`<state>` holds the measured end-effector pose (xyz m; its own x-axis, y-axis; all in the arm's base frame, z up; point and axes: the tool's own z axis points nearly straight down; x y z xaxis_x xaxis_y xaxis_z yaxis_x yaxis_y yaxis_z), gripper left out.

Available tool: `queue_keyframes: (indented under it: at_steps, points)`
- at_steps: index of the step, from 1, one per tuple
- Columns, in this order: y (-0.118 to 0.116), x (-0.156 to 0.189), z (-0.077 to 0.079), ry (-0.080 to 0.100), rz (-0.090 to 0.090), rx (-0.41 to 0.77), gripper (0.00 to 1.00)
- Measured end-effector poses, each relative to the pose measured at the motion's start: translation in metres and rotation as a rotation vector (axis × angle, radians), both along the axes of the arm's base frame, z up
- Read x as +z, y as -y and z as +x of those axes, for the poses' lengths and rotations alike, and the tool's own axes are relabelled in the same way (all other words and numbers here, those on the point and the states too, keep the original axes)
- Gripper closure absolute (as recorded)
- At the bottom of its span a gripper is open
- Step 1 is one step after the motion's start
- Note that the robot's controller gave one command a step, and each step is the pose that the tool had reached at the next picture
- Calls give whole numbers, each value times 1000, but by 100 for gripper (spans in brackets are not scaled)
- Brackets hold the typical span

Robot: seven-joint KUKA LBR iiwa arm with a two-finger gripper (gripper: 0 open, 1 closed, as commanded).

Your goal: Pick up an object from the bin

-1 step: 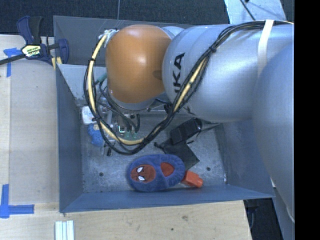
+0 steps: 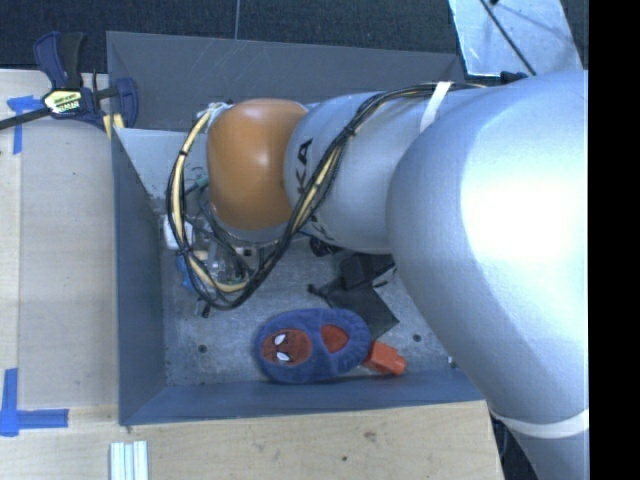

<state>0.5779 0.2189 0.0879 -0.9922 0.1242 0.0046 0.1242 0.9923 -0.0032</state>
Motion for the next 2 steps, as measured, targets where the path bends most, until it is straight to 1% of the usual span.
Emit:
queue_keyframes:
  at_steps: [1,2]
  points:
    - [-1,6,2,8,3,-2,100]
    - [-9,130,16,16,6,1,100]
